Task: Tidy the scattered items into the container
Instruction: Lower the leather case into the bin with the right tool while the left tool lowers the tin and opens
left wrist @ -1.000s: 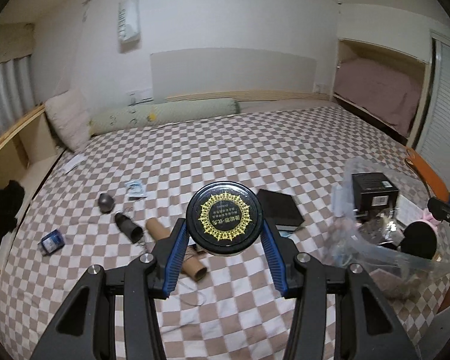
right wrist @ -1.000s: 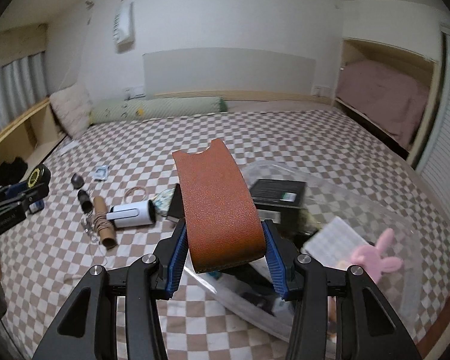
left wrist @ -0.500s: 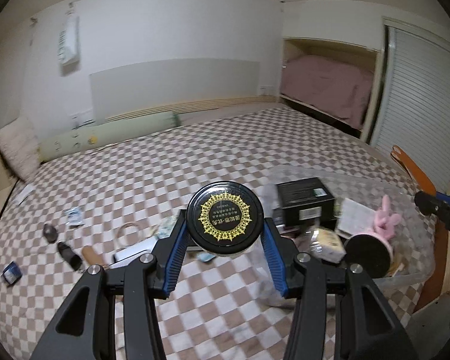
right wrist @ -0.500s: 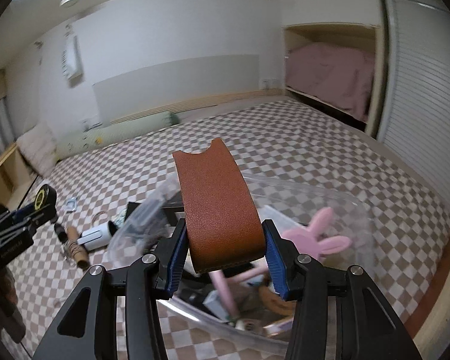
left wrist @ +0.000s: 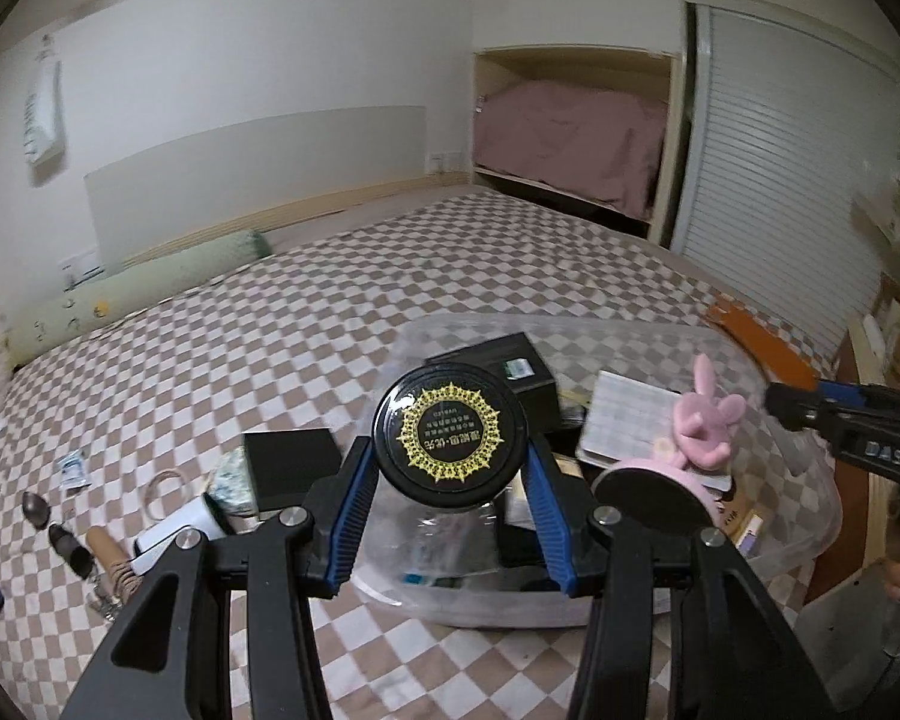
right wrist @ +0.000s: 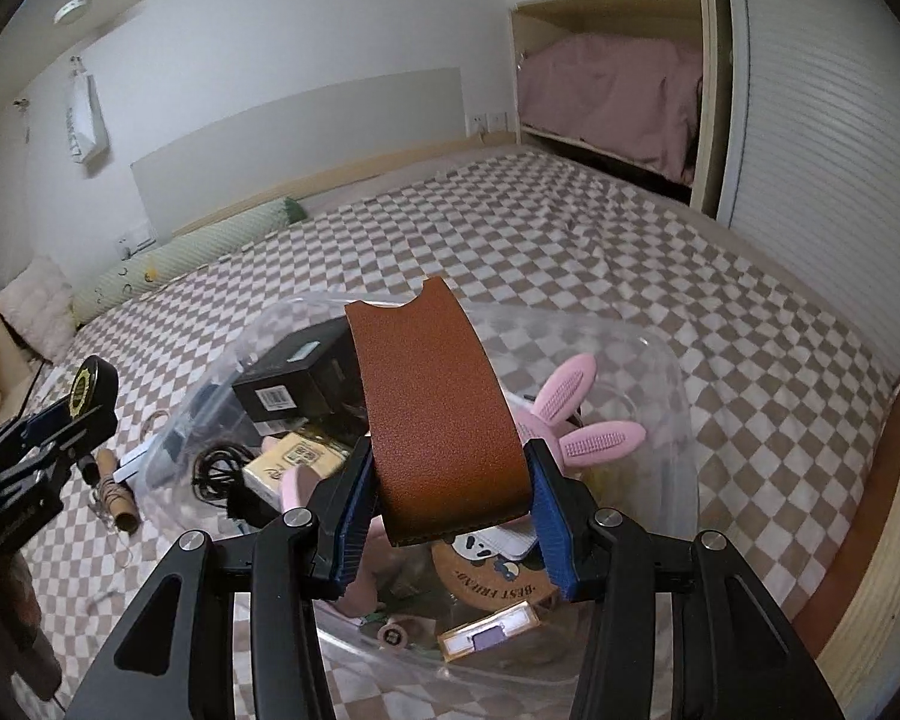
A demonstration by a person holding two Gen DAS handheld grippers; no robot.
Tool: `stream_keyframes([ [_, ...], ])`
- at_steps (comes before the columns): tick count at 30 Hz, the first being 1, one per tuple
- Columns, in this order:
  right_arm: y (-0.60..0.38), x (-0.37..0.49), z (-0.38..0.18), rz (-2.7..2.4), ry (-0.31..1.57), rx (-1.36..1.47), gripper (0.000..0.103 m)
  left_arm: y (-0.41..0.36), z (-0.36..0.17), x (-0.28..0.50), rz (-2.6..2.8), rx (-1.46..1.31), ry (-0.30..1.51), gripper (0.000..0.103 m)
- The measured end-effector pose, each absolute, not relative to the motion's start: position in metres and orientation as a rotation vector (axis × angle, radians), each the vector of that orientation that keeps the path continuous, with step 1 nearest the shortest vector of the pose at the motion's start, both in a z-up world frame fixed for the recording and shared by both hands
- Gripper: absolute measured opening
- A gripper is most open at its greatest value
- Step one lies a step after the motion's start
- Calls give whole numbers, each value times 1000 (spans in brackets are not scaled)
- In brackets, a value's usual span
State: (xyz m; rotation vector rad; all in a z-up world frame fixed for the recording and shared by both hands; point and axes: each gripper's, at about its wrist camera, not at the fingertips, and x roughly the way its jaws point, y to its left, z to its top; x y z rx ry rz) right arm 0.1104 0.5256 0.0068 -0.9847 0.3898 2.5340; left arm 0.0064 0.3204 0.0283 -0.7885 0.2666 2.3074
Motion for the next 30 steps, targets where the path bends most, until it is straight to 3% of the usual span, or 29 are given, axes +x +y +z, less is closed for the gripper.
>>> stream_keyframes([
  [19, 530, 41, -22, 2545, 464, -1063, 51, 351, 11, 8, 2200, -775, 328, 49],
  [20, 529, 41, -24, 2529, 455, -1073, 61, 352, 11, 9, 2192, -774, 325, 49],
  [21, 529, 41, -24, 2505, 441, -1081, 77, 353, 11, 9, 2182, -773, 322, 49],
  [22, 528, 41, -24, 2497, 429, -1077, 82, 354, 10, 10, 2171, -773, 318, 49],
  [30, 534, 52, -24, 2469, 402, -1063, 82, 366, 1, 14, 2122, -782, 338, 49],
])
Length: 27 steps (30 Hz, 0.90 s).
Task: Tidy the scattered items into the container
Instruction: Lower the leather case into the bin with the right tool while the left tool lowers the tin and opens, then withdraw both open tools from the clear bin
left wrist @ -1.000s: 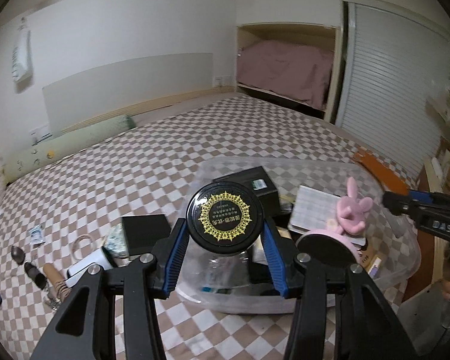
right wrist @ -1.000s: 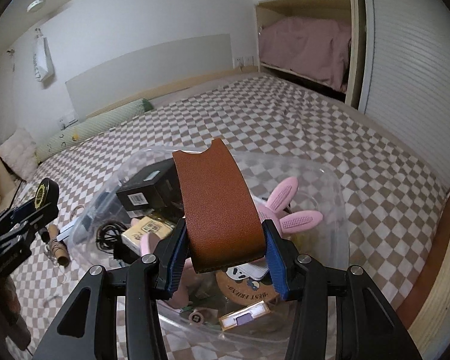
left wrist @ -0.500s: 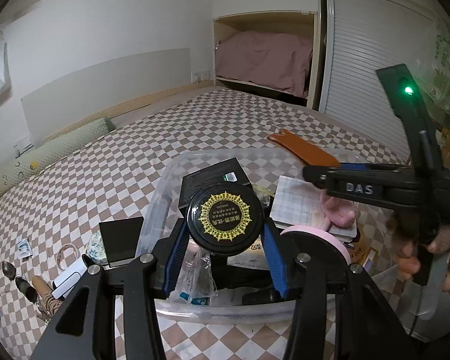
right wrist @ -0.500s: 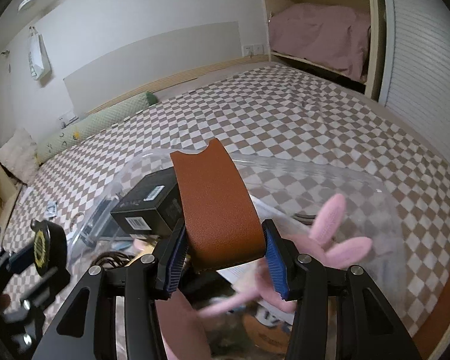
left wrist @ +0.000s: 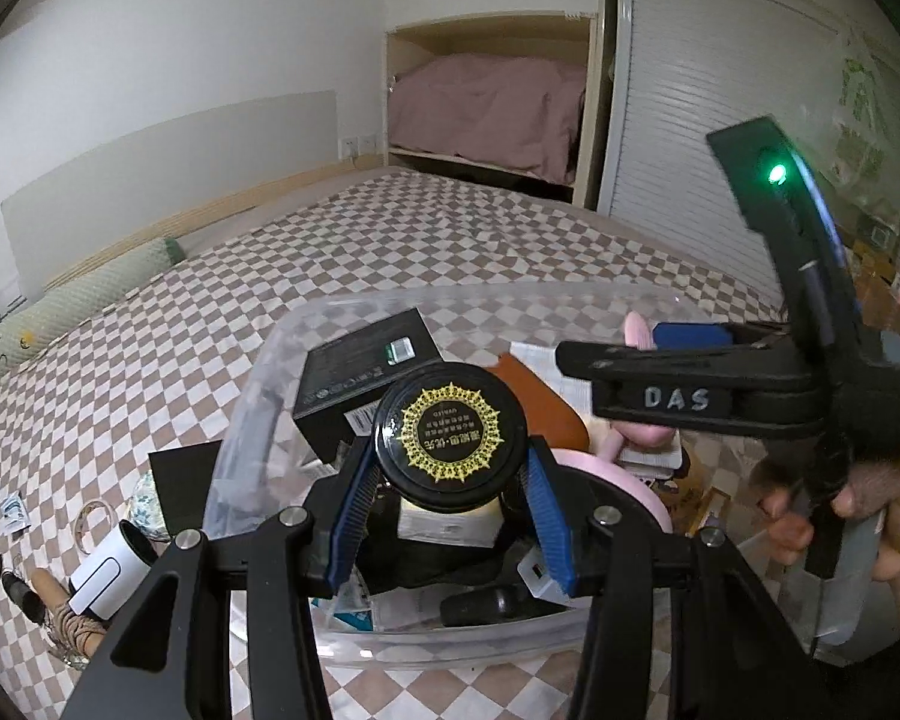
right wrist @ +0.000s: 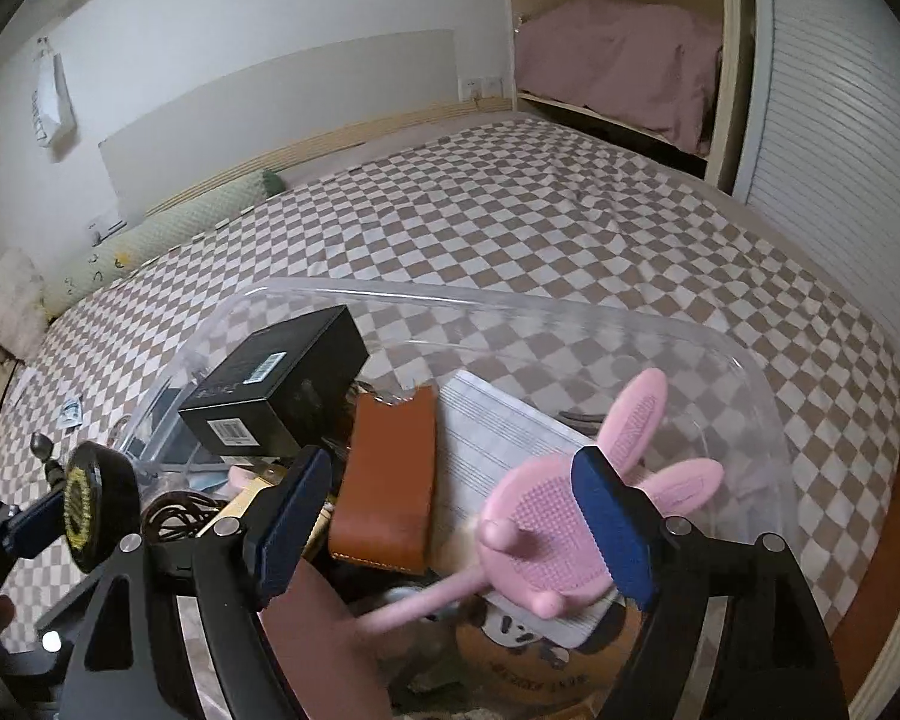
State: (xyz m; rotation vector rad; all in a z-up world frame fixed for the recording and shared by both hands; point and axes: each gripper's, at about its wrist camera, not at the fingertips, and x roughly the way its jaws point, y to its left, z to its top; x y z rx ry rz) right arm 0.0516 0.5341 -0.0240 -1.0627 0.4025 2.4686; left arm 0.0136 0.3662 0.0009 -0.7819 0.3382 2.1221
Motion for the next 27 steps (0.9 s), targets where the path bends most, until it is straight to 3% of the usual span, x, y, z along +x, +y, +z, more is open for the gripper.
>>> stream_keyframes([
  [3, 536, 55, -24, 2465, 421, -1062, 82, 368, -3, 12, 2128, -798, 341, 54],
  [5, 536, 55, -23, 2464, 428, -1058, 82, 367, -2, 10, 2132, -803, 329, 72],
  [12, 532, 52, -21, 2455, 405, -1047, 82, 361, 2, 10, 2162, -789, 333, 74],
  [16, 529, 53, -20, 2445, 372, -1039, 82, 360, 3, 12, 2203, -758, 348, 100],
  [27, 529, 64, -14, 2406, 348, -1005, 82, 350, 9, 10, 2217, -742, 327, 102],
])
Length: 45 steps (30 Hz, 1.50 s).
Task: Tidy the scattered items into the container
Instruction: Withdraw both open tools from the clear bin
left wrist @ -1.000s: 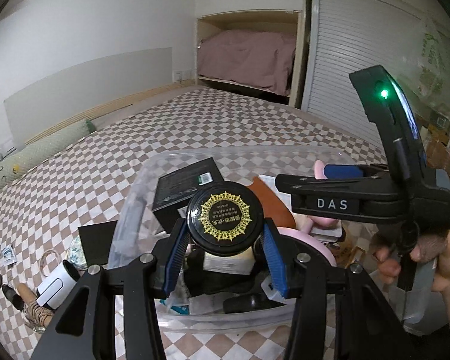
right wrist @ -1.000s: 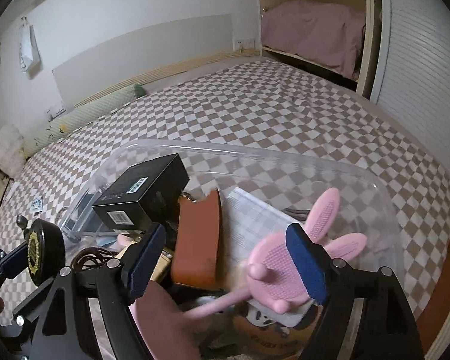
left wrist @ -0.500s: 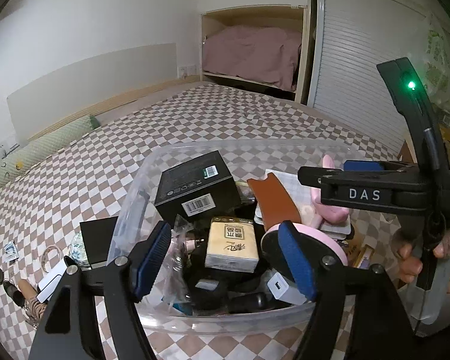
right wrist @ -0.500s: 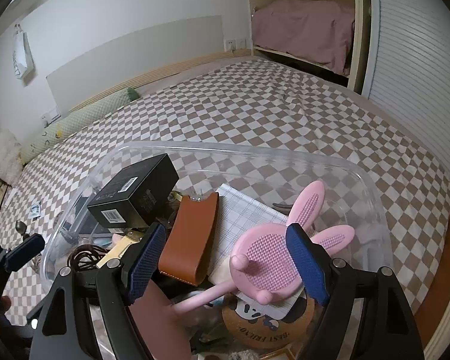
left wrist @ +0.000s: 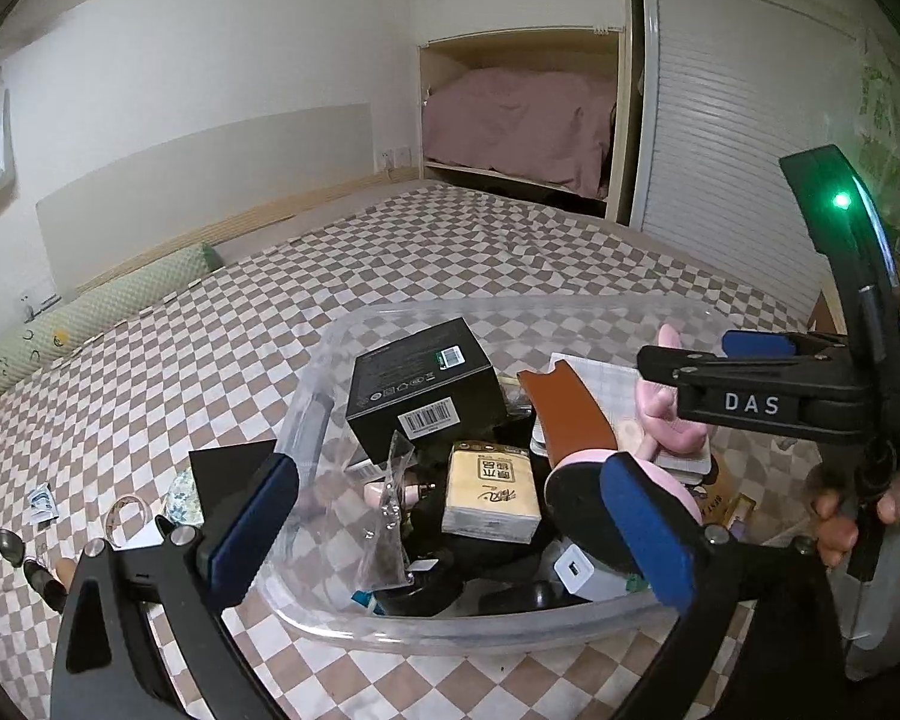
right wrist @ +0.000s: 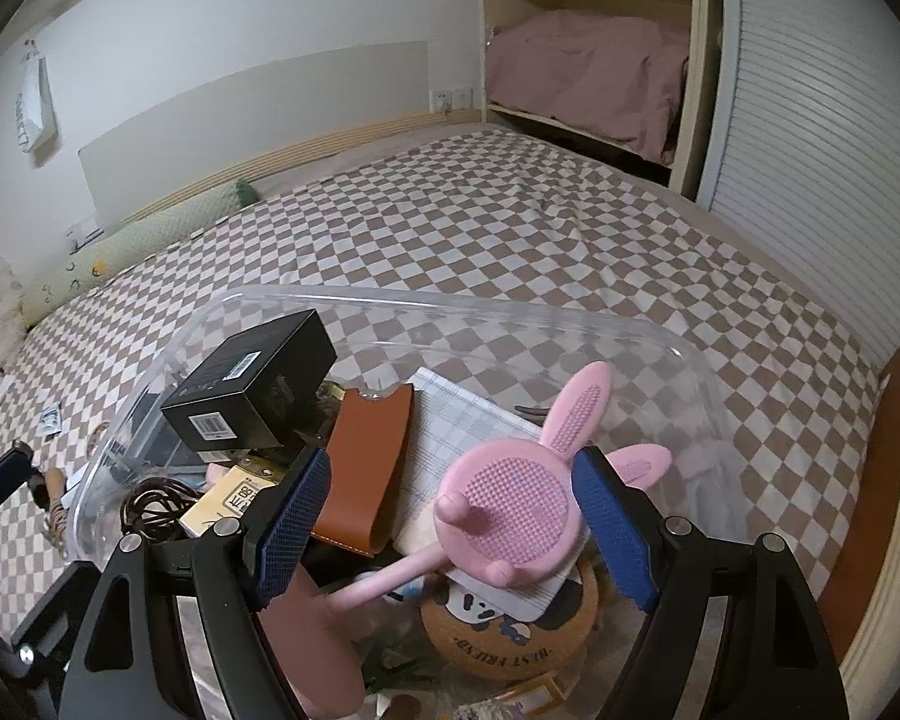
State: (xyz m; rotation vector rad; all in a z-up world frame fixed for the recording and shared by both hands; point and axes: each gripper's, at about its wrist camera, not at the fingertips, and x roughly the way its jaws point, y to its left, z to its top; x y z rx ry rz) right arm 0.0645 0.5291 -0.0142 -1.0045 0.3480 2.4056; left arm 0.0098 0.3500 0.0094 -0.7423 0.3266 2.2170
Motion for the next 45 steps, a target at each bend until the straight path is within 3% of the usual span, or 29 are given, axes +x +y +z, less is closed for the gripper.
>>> stream_keyframes([
  [4, 523, 70, -9, 2401, 309, -963, 83, 344, 14, 12, 2244, -719, 328, 102],
  [7, 516, 72, -6, 2399, 270, -926, 103, 336, 19, 9, 2264, -725, 297, 102],
  [45, 378, 19, 28, 2743, 192, -710, 103, 127, 46, -44, 2827, -692, 174, 102],
])
